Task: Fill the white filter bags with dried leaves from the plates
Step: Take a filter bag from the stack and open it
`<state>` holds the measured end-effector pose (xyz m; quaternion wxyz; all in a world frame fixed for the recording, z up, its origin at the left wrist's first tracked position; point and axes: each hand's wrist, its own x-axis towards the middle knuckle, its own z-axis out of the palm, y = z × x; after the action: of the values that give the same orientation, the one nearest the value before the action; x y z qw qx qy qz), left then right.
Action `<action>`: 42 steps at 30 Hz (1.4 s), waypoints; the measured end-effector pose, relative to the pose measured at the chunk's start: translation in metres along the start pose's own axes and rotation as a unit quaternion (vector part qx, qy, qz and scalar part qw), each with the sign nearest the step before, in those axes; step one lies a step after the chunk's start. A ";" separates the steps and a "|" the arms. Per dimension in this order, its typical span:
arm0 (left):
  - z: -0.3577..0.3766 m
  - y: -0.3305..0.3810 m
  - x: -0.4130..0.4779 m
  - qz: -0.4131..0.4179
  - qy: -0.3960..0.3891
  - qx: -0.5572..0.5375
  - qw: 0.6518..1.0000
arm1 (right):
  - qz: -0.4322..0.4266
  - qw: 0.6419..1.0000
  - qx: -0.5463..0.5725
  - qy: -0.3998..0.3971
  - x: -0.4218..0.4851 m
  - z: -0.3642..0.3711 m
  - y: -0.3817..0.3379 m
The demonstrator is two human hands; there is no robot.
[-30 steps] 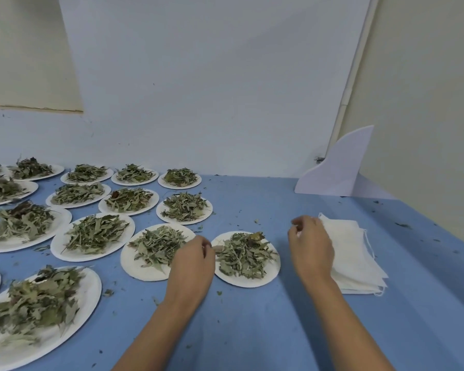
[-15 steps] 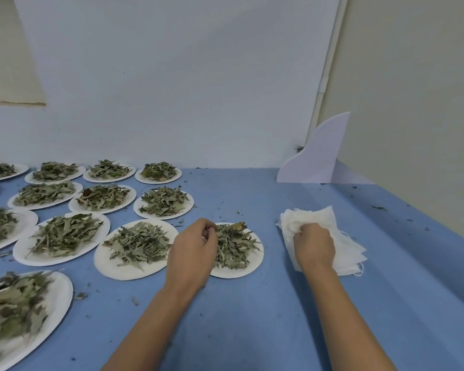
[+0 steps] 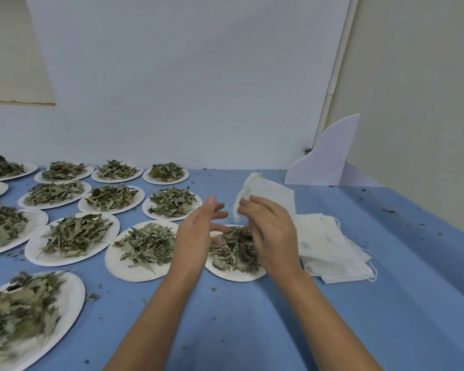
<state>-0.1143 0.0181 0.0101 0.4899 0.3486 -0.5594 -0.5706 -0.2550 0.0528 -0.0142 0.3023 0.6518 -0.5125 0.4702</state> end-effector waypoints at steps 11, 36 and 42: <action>-0.010 0.002 0.004 0.072 0.051 0.076 0.993 | -0.087 0.995 -0.003 -0.044 0.002 0.012 -0.006; -0.001 0.000 0.006 0.019 0.103 -0.048 0.993 | 0.370 0.835 -0.183 -0.363 -0.034 -0.014 0.065; 0.013 0.001 0.014 0.028 0.091 -0.051 0.994 | 0.383 0.822 -0.252 -0.338 -0.034 -0.012 0.066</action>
<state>-0.1300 0.0090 0.0150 0.5716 0.3582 -0.4918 -0.5505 -0.3227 0.0564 -0.0467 0.0590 0.4224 -0.8915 0.1525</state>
